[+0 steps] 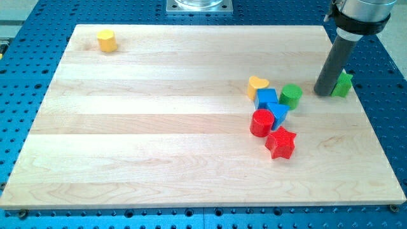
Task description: Slide the green circle to the bottom left side of the green star
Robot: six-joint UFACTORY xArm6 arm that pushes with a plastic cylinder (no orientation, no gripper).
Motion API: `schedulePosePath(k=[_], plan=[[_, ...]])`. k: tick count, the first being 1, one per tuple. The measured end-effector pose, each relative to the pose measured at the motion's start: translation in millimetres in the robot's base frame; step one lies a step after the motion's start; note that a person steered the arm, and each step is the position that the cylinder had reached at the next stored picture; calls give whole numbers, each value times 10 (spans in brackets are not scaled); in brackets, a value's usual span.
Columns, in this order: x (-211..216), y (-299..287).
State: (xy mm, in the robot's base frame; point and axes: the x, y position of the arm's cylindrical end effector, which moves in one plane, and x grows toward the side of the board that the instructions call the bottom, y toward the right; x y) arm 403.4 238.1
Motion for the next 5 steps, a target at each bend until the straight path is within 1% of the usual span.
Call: schedulePosePath(k=[2,3,4,5], plan=[[-43,-1004],[-53,-1274],[221,-1217],[453,-950]])
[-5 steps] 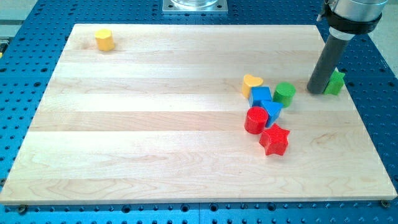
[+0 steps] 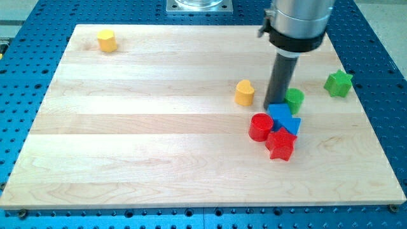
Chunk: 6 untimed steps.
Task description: Slide the green circle to the bottom left side of the green star
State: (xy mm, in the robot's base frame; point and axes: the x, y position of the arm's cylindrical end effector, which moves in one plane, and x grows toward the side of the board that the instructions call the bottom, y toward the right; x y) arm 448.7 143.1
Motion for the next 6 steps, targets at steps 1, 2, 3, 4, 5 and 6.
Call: schedulePosePath(k=[1,2,3,4,5,6], plan=[[0,263],[-59,556],[-117,610],[-117,610],[-117,477],[-1,143]])
